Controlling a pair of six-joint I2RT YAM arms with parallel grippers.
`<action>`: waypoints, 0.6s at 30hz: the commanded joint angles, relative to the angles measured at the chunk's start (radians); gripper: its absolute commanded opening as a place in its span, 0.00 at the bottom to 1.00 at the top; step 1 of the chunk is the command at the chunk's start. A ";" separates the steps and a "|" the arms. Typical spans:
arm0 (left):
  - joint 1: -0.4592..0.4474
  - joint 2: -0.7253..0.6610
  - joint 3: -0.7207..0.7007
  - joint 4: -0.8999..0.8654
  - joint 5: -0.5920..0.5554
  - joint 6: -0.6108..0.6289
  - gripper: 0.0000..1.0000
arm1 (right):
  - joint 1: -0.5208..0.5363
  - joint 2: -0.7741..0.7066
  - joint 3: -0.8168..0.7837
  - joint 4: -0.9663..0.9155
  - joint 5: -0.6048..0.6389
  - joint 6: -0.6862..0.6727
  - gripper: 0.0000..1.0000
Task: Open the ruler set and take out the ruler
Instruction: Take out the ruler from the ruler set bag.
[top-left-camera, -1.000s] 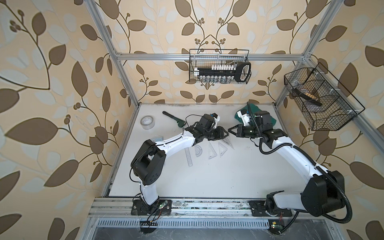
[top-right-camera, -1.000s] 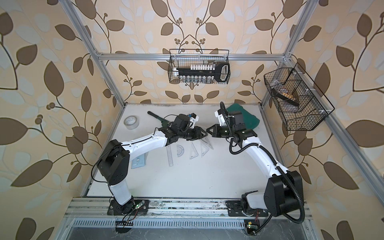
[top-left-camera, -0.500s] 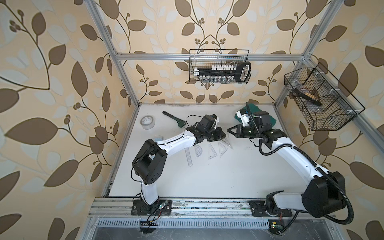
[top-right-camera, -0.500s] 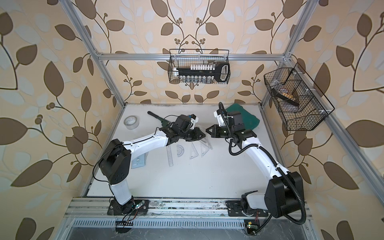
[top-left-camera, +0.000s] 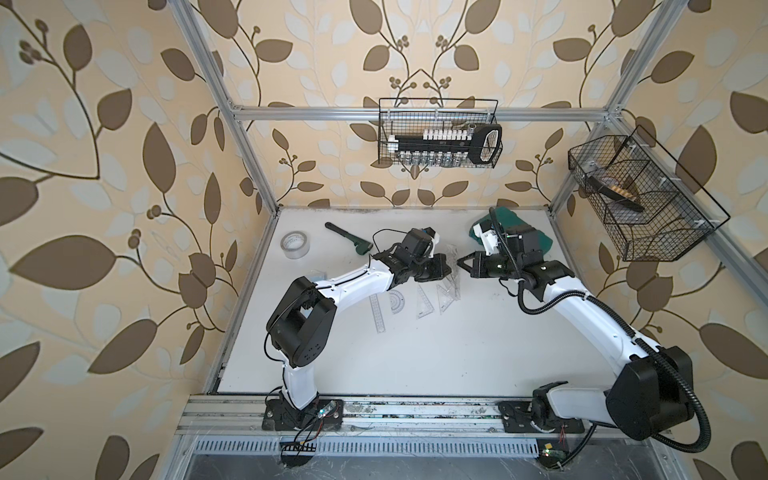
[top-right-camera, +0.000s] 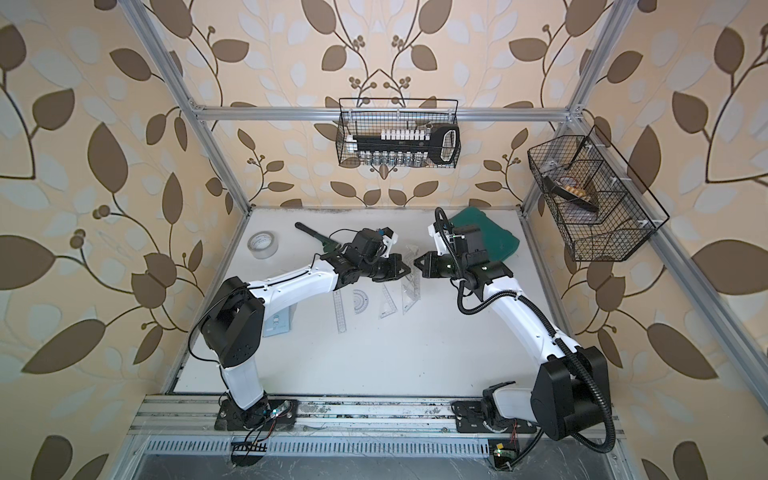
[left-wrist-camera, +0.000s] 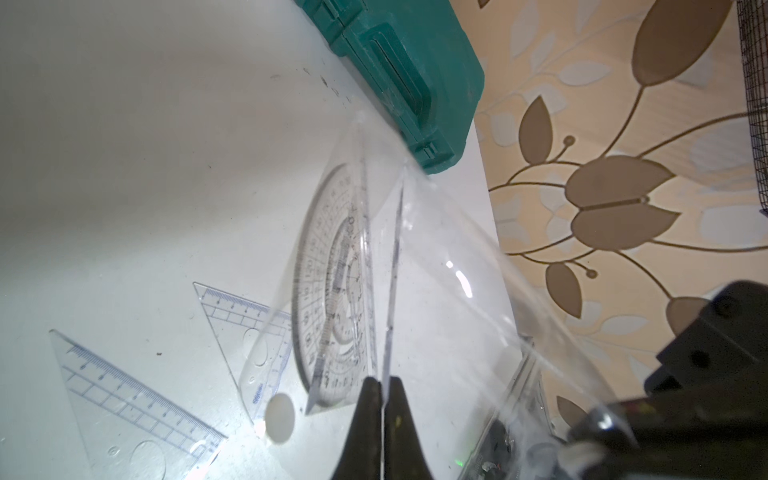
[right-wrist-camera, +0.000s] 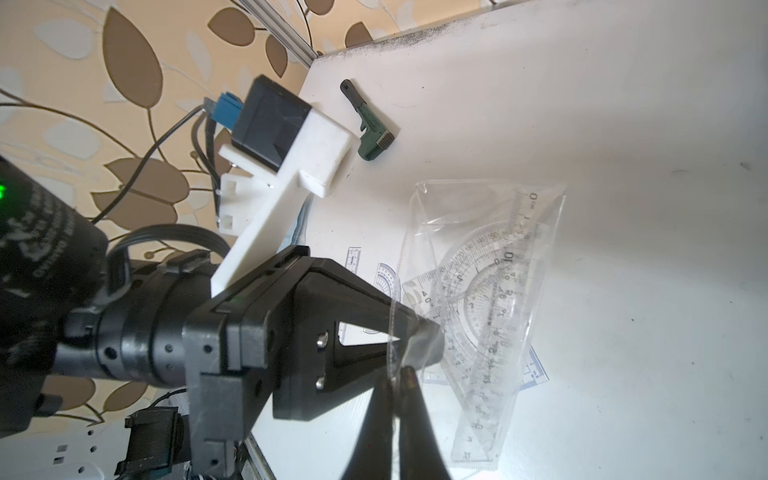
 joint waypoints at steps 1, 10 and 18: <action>-0.009 0.000 0.041 0.002 -0.017 0.014 0.00 | 0.005 -0.027 -0.018 -0.008 0.024 -0.023 0.00; -0.009 -0.038 0.023 0.042 0.001 -0.002 0.00 | 0.008 -0.001 -0.046 0.024 0.099 -0.027 0.00; -0.009 -0.082 0.016 0.048 0.042 -0.017 0.00 | 0.008 0.020 -0.067 0.051 0.126 -0.020 0.00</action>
